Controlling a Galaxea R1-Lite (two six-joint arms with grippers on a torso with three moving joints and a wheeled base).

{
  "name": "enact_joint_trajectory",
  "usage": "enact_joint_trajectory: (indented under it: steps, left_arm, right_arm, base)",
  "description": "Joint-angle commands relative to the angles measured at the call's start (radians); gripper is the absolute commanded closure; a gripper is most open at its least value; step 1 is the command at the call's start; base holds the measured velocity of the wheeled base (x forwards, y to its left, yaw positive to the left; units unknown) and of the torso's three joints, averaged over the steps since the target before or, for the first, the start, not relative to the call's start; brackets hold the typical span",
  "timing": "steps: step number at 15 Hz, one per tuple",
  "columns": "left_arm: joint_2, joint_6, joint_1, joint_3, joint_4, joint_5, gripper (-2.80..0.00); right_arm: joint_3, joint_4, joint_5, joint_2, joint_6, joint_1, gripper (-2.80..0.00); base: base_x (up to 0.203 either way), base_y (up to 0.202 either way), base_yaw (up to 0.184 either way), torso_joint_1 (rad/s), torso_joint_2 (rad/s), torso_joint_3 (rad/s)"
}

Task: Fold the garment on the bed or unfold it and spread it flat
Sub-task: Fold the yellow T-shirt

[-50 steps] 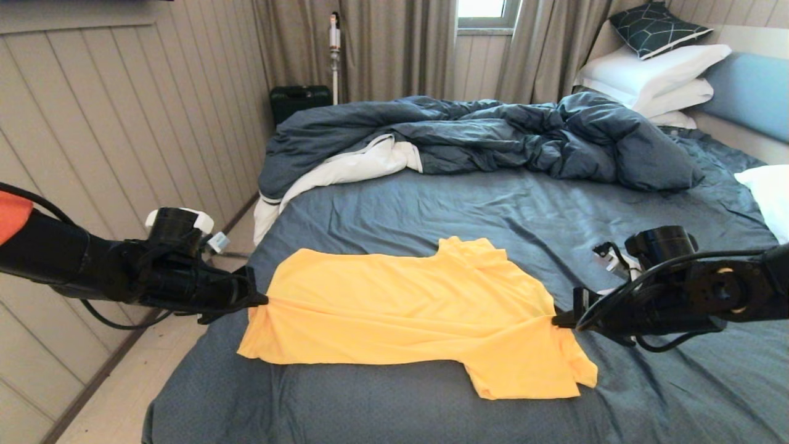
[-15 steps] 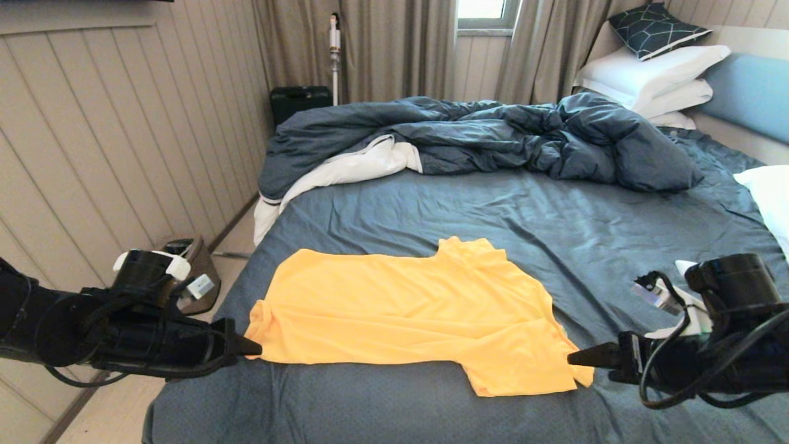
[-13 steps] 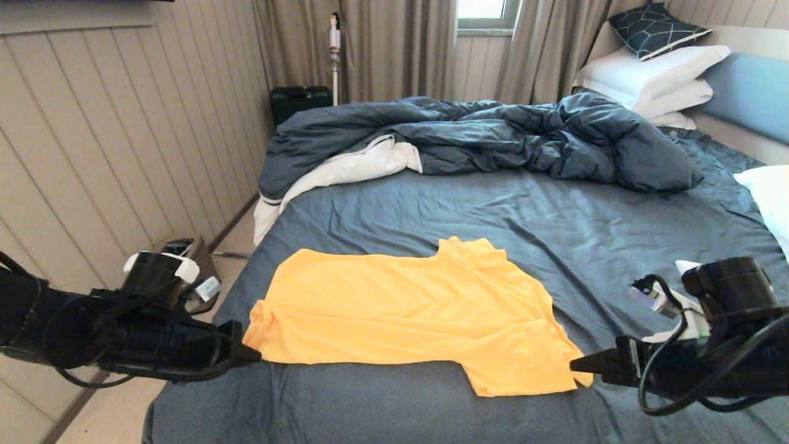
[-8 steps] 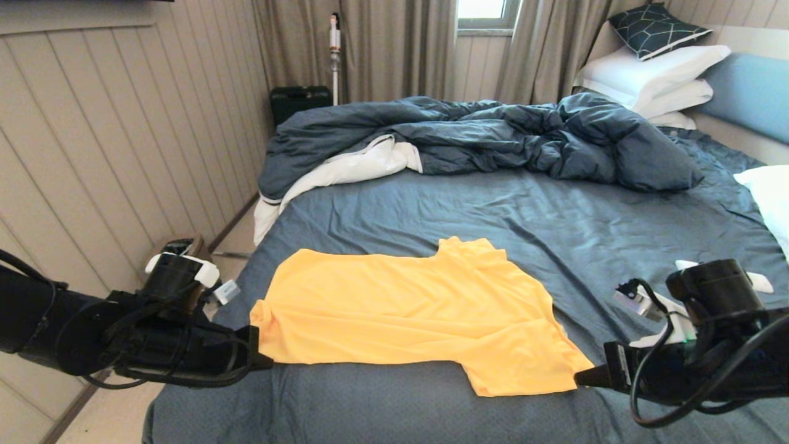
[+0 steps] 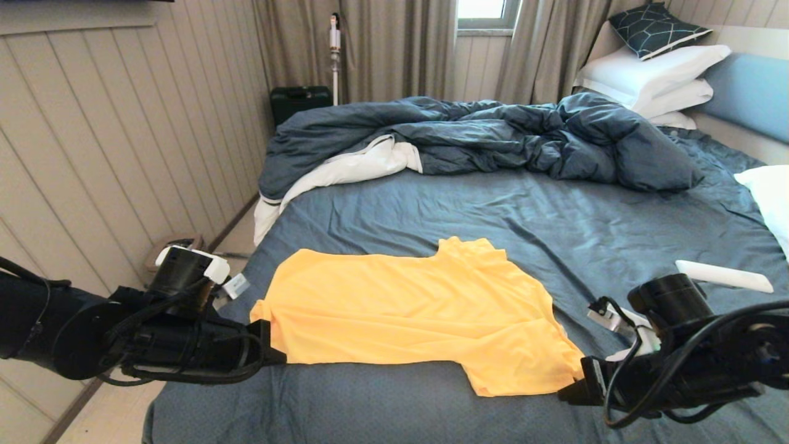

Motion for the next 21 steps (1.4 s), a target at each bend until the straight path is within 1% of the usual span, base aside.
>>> enact_joint_trajectory:
  steps: [1,2,5,8,11,13,19,20,21]
  left_arm:
    - [-0.013,-0.005,-0.009,0.003,-0.001,-0.003,0.0]
    - [-0.015,-0.005,-0.011,0.006,-0.001,-0.003,0.0]
    - [-0.013,-0.004,-0.011,0.015,-0.012,-0.003,0.0]
    - [-0.013,-0.004,-0.019,0.012,-0.014,-0.003,0.0]
    - [-0.011,-0.004,-0.019,0.008,-0.014,-0.003,0.0]
    - [-0.009,-0.005,-0.019,0.007,-0.014,-0.003,0.0]
    - [0.005,-0.004,-0.019,0.006,-0.027,-0.003,0.0]
    - [0.005,-0.004,-0.019,0.006,-0.027,-0.003,0.0]
    - [0.005,-0.006,-0.019,0.006,-0.027,-0.003,0.0]
  right_arm:
    - [0.001,-0.002,-0.012,0.028,0.001,0.007,-2.8]
    - [-0.002,-0.002,-0.024,0.028,0.001,0.011,-2.8]
    - [-0.013,-0.003,-0.029,0.041,0.003,0.007,-2.8]
    - [-0.049,-0.007,-0.037,0.097,0.004,0.001,-2.8]
    - [-0.083,-0.021,-0.074,0.161,0.003,-0.004,-2.8]
    - [-0.089,-0.059,-0.073,0.183,0.004,-0.003,-2.8]
    - [-0.114,-0.06,-0.073,0.21,0.005,0.004,-2.8]
    - [-0.111,-0.063,-0.073,0.213,0.005,0.002,0.0]
    - [-0.106,-0.063,-0.073,0.21,0.005,0.002,0.0]
  base:
    - [0.0,0.0,0.0,0.0,0.0,0.0]
    - [0.0,0.0,0.0,0.0,0.0,0.0]
    - [0.0,0.0,0.0,0.0,0.0,0.0]
    - [0.0,0.0,0.0,0.0,0.0,0.0]
    - [0.0,0.0,0.0,0.0,0.0,0.0]
    - [0.0,0.0,0.0,0.0,0.0,0.0]
    - [0.0,0.0,0.0,0.0,0.0,0.0]
    - [0.0,0.0,0.0,0.0,0.0,0.0]
    - [0.0,0.0,0.0,0.0,0.0,0.0]
